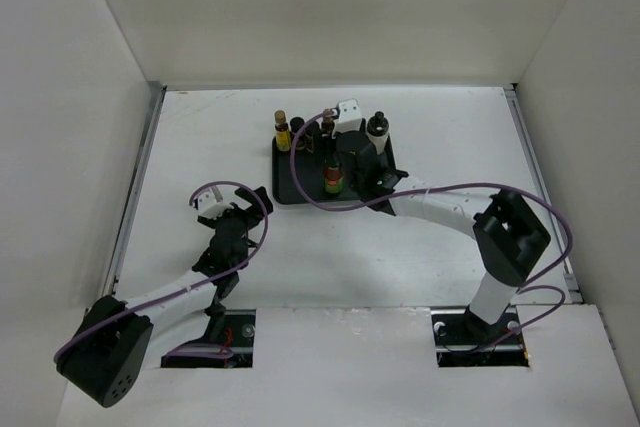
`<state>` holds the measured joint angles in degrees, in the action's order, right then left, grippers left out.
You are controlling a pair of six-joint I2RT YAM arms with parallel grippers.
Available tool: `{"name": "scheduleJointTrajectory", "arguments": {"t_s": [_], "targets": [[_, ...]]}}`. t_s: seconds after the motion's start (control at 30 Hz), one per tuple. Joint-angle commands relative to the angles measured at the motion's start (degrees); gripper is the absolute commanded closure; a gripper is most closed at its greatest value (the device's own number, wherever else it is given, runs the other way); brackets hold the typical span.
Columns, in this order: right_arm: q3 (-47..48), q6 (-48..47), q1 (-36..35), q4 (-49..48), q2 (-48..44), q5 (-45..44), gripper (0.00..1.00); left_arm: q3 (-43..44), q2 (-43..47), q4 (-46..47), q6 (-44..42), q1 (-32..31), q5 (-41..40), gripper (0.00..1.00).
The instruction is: Organize the condiment bottles
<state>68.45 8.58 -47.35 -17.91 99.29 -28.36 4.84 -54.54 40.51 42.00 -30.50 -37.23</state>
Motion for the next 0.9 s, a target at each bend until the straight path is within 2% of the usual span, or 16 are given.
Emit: {"name": "scheduleJointTrajectory", "arguments": {"t_s": [0.0,0.03,0.07,0.23,0.37,0.5,0.67,0.77,0.87], "targets": [[-0.9,0.9,-0.5,-4.8,-4.1,-0.9,0.19,1.3,0.0,2.1,0.0,0.4,0.5,0.00],[-1.2,0.8,-0.5,-4.9,-5.0,-0.9,0.13,1.4,-0.1,2.0,-0.1,0.6,0.5,0.00],[-1.5,0.5,-0.5,-5.0,-6.0,-1.1,0.00,1.4,-0.1,1.9,-0.1,0.6,0.5,0.00],[-8.0,-0.6,0.2,-6.5,-17.1,-4.2,0.00,3.0,-0.9,-1.0,-0.6,0.8,0.1,0.00],[-20.9,0.9,4.6,-12.5,-29.6,-9.1,0.00,6.6,-3.2,-6.5,-0.8,1.1,0.4,0.00],[-34.0,7.7,12.3,-13.2,-39.5,-13.1,0.00,9.3,-5.3,-10.5,-0.8,1.5,0.0,0.00],[-44.2,22.8,23.2,-10.8,-43.4,-12.2,0.00,10.6,-4.6,-14.9,-0.7,3.5,-0.2,0.00],[-45.8,28.7,26.5,-10.0,-41.8,-9.4,0.00,9.8,-2.0,-16.2,-0.4,4.9,-0.8,0.00],[-45.9,30.3,27.7,-10.5,-39.0,-7.9,0.00,8.4,1.1,-16.9,-0.4,5.7,-2.1,0.00]]}}
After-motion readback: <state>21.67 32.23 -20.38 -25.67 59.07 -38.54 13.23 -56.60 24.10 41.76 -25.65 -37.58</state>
